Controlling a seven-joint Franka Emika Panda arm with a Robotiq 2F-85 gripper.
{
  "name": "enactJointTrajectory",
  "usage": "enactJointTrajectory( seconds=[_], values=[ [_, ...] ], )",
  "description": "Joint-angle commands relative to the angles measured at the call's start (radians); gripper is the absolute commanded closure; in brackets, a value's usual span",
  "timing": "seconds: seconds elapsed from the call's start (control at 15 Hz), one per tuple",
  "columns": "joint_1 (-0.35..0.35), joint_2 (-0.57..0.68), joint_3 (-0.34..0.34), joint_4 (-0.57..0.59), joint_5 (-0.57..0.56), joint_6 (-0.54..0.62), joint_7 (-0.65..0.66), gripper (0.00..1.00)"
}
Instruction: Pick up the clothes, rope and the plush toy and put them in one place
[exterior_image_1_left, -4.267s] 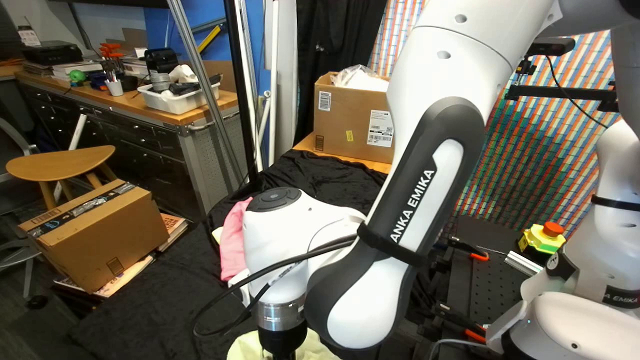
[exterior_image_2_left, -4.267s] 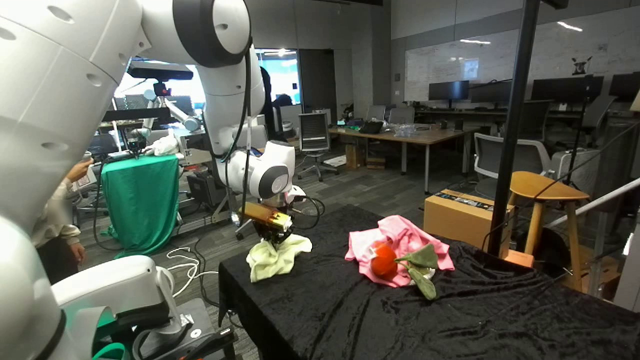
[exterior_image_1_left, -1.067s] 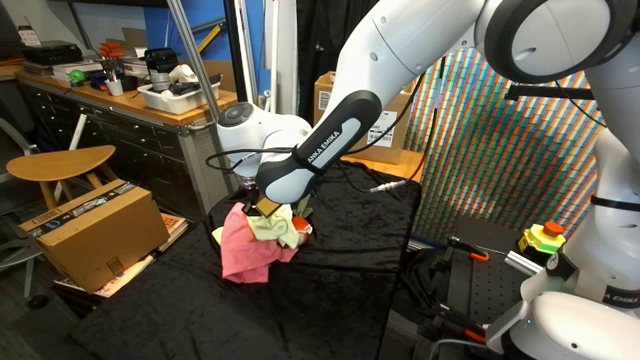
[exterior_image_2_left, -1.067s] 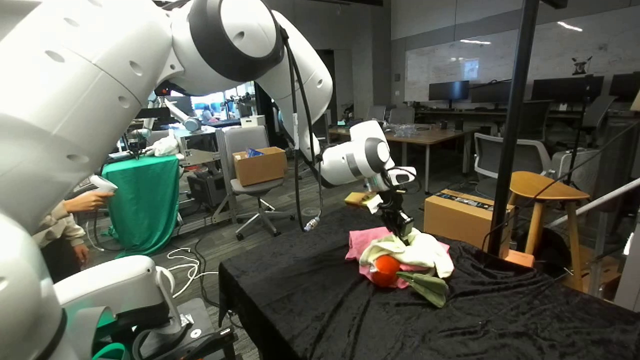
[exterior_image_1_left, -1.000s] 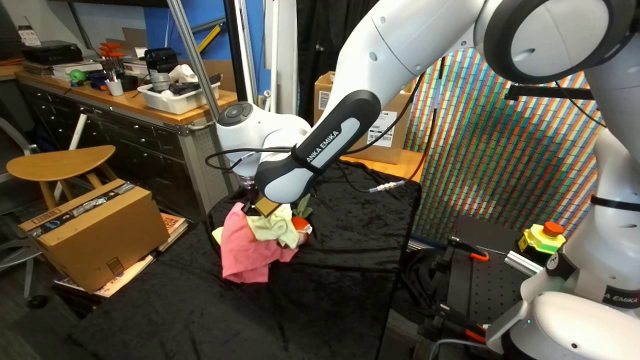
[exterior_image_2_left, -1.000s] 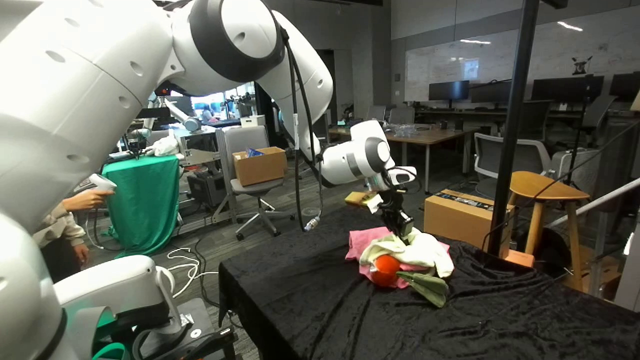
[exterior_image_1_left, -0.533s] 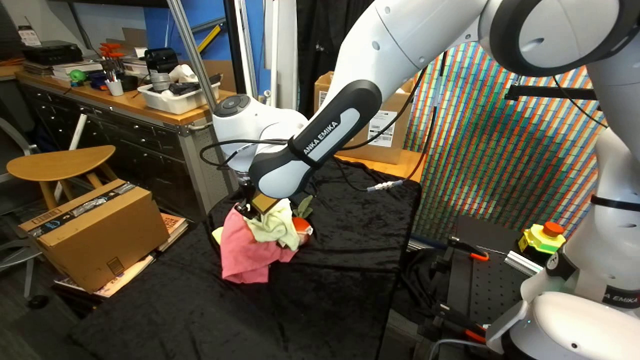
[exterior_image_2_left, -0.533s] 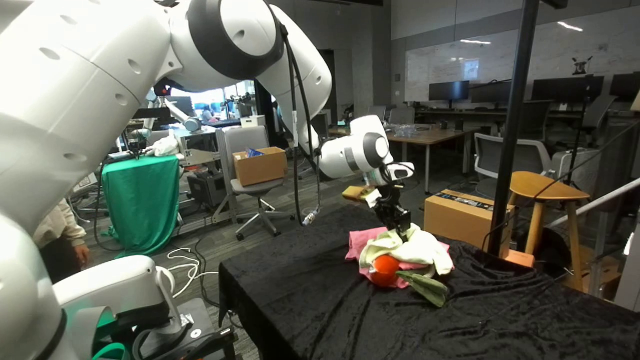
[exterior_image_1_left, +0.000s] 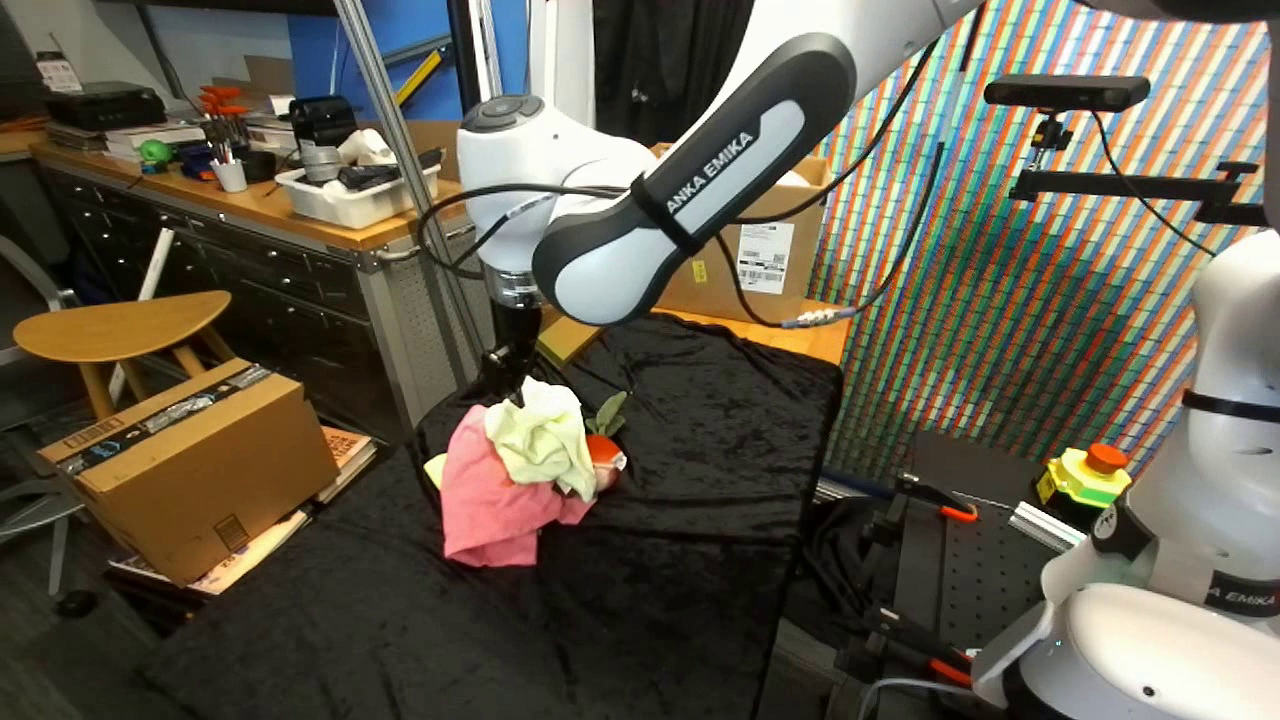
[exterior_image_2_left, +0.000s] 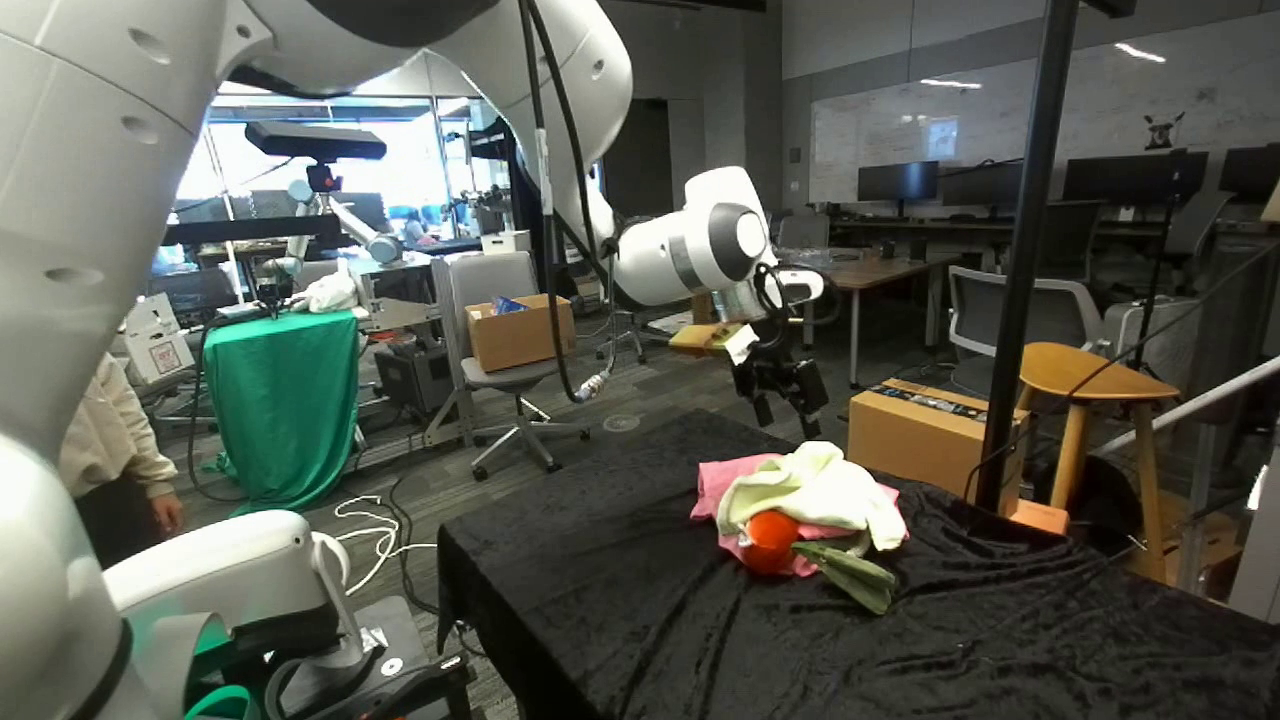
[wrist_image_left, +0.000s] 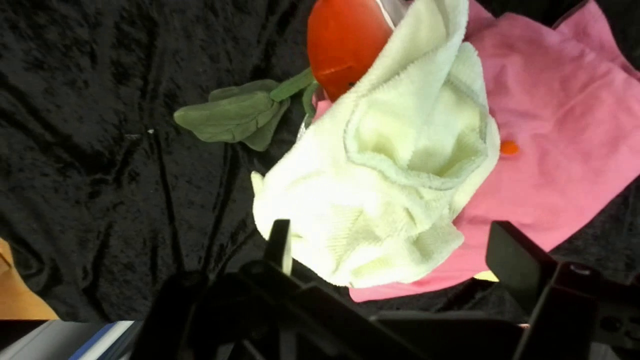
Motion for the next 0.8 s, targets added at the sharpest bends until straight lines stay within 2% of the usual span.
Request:
enactJointTrajectory(
  seconds=[0.0,0.27,0.73],
  values=[
    [-0.076,-0.203,0.077,-0.21,0.068,-0.026,-0.184,0.0],
    [-0.164,-0.409,0.149,-0.386,0.211,-0.135,-0.428,0.0],
    [-0.232,-0.803,0.131,-0.587,0.329,-0.328,-0.619,0.0]
  ],
)
